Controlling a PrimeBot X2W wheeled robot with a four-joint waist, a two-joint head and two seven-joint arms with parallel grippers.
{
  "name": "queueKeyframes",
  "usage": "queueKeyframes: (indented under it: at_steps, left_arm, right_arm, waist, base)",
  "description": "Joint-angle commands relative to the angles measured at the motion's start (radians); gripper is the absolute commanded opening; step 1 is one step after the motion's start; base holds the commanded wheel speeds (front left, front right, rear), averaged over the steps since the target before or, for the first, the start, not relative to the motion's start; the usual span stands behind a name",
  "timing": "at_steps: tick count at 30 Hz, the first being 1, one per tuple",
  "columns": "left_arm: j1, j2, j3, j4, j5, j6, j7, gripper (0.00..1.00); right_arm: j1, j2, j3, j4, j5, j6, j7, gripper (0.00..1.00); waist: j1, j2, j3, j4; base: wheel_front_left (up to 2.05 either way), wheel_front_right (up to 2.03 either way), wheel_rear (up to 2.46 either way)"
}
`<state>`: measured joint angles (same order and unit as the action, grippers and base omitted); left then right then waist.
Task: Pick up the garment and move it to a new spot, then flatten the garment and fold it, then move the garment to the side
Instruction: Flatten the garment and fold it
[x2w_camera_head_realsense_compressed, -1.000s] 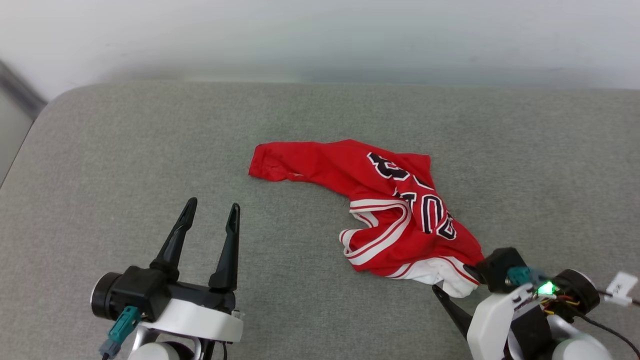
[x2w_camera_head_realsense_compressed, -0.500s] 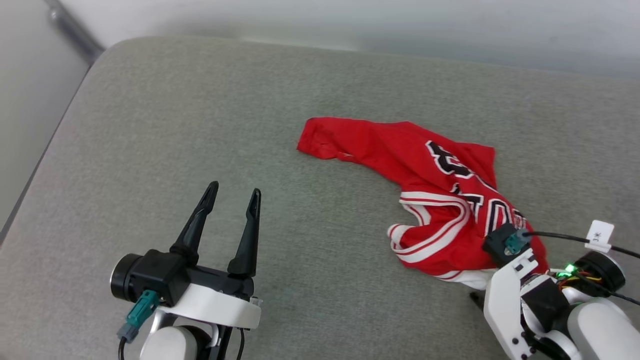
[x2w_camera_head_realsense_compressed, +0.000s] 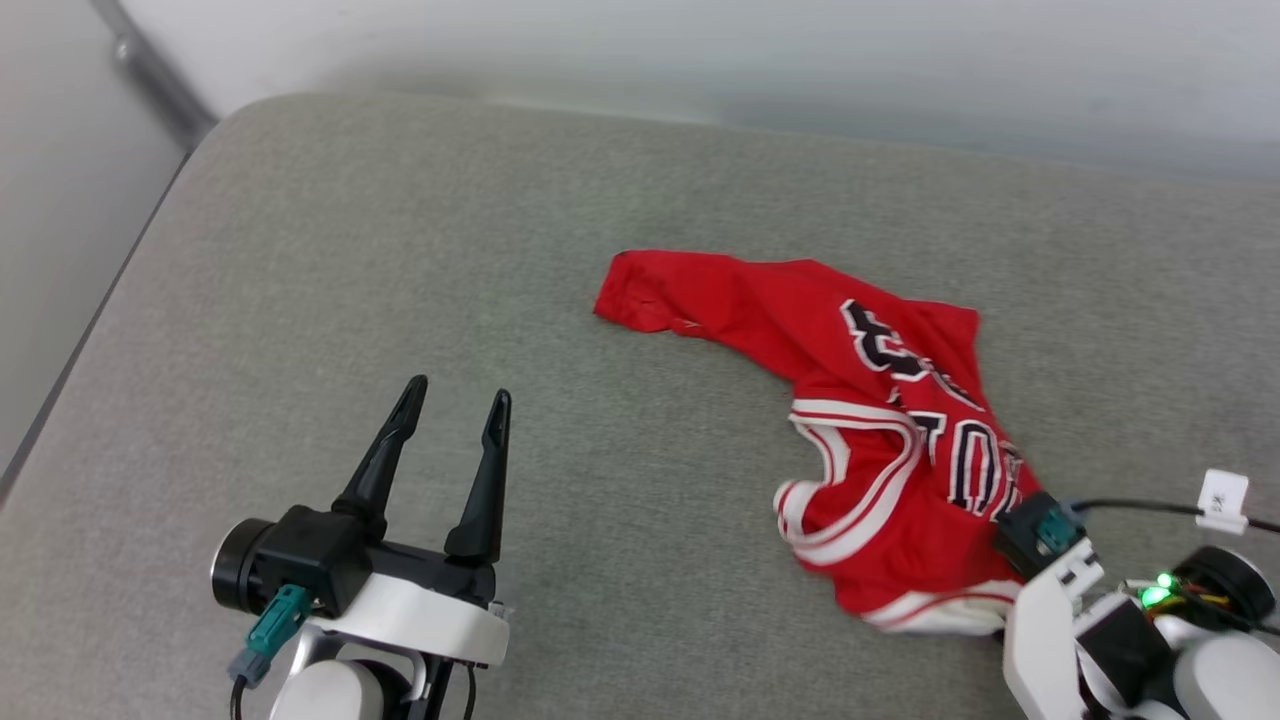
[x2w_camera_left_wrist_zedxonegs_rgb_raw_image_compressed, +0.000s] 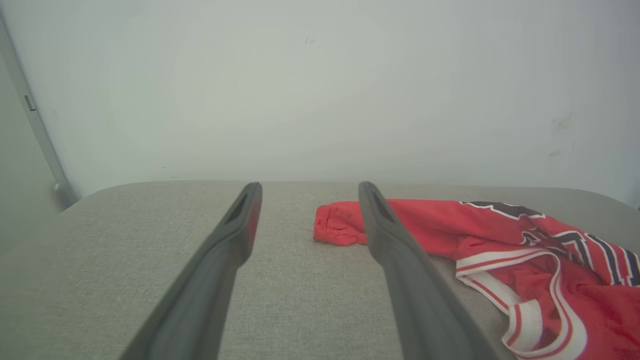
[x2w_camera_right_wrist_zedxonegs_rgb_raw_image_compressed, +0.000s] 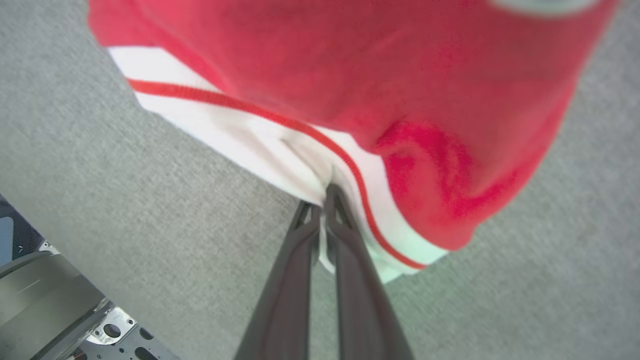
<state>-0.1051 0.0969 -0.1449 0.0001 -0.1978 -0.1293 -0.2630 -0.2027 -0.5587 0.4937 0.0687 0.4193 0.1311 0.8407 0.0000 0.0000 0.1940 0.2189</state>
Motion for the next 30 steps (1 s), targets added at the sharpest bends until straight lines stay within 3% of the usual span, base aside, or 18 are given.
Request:
queueKeyframes:
  at_steps: [1,6,11,12,13,14,22,30]
  left_arm:
    - [0.015,0.005,0.008,-0.002,0.000,-0.001,-0.003,1.00]
    - [0.033,0.007,0.005,-0.003,0.001,-0.001,-0.003,1.00]
    - [0.038,0.009,0.004,-0.003,0.003,-0.001,-0.003,1.00]
    - [0.039,0.011,0.003,-0.004,0.002,-0.001,-0.003,1.00]
    - [0.037,0.013,0.001,-0.002,0.001,-0.001,-0.003,1.00]
    - [0.034,0.014,-0.003,-0.001,0.001,-0.001,-0.003,1.00]
    - [0.042,0.019,0.002,0.005,0.004,-0.001,-0.003,1.00]
    - [0.056,0.020,0.002,-0.006,0.007,-0.001,-0.003,1.00]
  right_arm:
    - [0.060,-0.040,0.004,0.007,0.012,-0.001,0.013,0.00]
    - [0.192,-0.129,-0.112,-0.087,0.050,-0.001,0.035,0.00]
    - [0.257,-0.138,-0.201,-0.090,0.037,-0.001,0.009,0.00]
    - [0.262,-0.121,-0.220,-0.088,0.030,-0.001,-0.012,0.08]
    - [0.264,-0.106,-0.230,-0.090,0.022,-0.001,-0.037,0.73]
    - [0.264,-0.089,-0.241,-0.085,0.016,-0.001,-0.059,1.00]
    - [0.211,0.009,-0.271,-0.158,0.027,-0.001,-0.244,1.00]
    - [0.177,0.113,-0.387,-0.282,0.014,-0.001,-0.456,1.00]
  waist:
    - [0.0000,0.0000,-0.026,-0.033]
    - [0.0000,0.0000,-0.056,-0.097]
    - [0.0000,0.0000,-0.064,-0.120]
    - [0.0000,0.0000,-0.063,-0.125]
    - [0.0000,0.0000,-0.062,-0.128]
    - [0.0000,0.0000,-0.062,-0.131]
    - [0.0000,0.0000,-0.079,-0.153]
    - [0.0000,0.0000,-0.096,-0.187]
  base:
    - [0.00,0.00,0.00]
    - [0.00,0.00,0.00]
    - [0.00,0.00,0.00]
    - [0.00,0.00,0.00]
    - [0.00,0.00,0.00]
    - [0.00,0.00,0.00]
    - [0.00,0.00,0.00]
    - [0.00,0.00,0.00]
